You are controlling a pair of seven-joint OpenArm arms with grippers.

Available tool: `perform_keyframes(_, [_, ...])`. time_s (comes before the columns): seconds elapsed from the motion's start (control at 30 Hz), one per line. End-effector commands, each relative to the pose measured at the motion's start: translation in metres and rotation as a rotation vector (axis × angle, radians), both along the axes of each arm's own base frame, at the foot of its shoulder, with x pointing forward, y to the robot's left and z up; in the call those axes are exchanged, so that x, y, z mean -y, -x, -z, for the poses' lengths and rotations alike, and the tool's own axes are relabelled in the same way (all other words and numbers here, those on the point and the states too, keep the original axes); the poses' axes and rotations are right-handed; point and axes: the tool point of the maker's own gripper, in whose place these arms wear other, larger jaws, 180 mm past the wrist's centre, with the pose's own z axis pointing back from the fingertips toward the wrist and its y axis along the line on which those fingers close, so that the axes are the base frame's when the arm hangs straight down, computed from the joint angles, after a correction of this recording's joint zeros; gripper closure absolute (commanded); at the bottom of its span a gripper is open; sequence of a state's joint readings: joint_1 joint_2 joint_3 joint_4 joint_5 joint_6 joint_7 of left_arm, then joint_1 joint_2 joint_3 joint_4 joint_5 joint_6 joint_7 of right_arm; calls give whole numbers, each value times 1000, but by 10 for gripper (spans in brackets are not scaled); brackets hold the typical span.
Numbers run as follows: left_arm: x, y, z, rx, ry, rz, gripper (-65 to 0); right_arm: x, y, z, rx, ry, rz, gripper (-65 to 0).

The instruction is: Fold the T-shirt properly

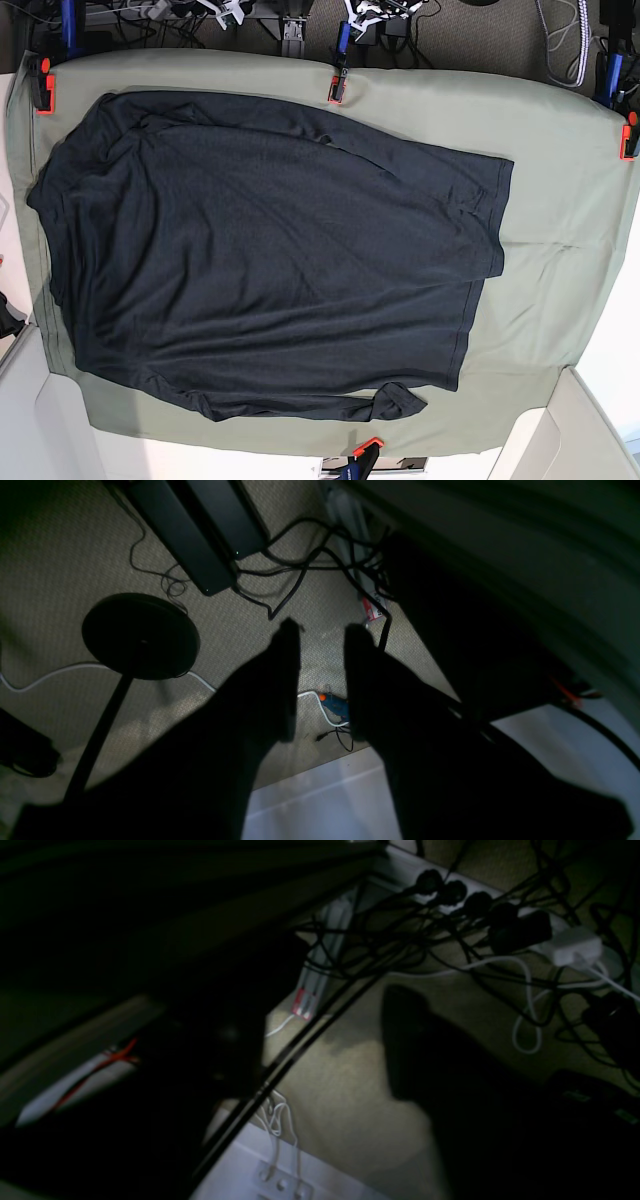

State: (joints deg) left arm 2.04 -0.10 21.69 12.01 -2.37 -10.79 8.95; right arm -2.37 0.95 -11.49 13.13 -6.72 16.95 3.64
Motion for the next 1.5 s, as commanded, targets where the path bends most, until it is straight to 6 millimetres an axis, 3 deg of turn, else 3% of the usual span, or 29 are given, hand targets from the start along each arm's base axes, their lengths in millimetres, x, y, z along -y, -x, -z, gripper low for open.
perform_keyframes(0.0, [5, -4, -1, 15, 17, 0, -128, -1, -1, -1, 6, -14, 2, -241])
perform_keyframes(0.07, [6, -6, -1, 21, 19, -1, -50, -2, -2, -1, 9, -15, 2, -112])
perform_keyframes(0.13, [6, -6, -1, 21, 19, -1, -34, -2, -4, -1, 15, -16, 2, -69])
perform_keyframes(0.33, [5, -3, -1, 14, 18, 0, -34, -4, -11, -2, 33, -21, 2, -70])
perform_keyframes(0.47, [19, 10, -5, -46, 115, 32, -34, -5, -17, -3, 49, -22, -9, -70])
perform_keyframes(0.6, [18, 23, -9, -89, 175, 60, -34, -5, -16, -3, 55, -26, -50, -70])
perform_keyframes(0.87, [13, 43, -12, -92, 198, 54, -35, -2, 10, -10, 61, -54, -77, -70])
perform_keyframes(1.1, [17, 37, -27, 18, 266, -27, -35, -13, 25, -40, 137, -155, -78, -70])
perform_keyframes(1.23, [24, 30, -54, 89, 390, -89, -37, -8, 21, -63, 213, -179, -38, -70])
perform_keyframes(1.3, [24, 25, -72, 130, 454, -137, -71, -3, 19, -77, 249, -185, -47, -70])
perform_keyframes(1.37, [18, 18, -89, 178, 500, -170, -126, 1, 15, -92, 292, -193, -54, -70])
perform_keyframes(1.47, [-12, -3, -106, 288, 459, -248, -174, 5, 4, -119, 365, -213, -67, -70])
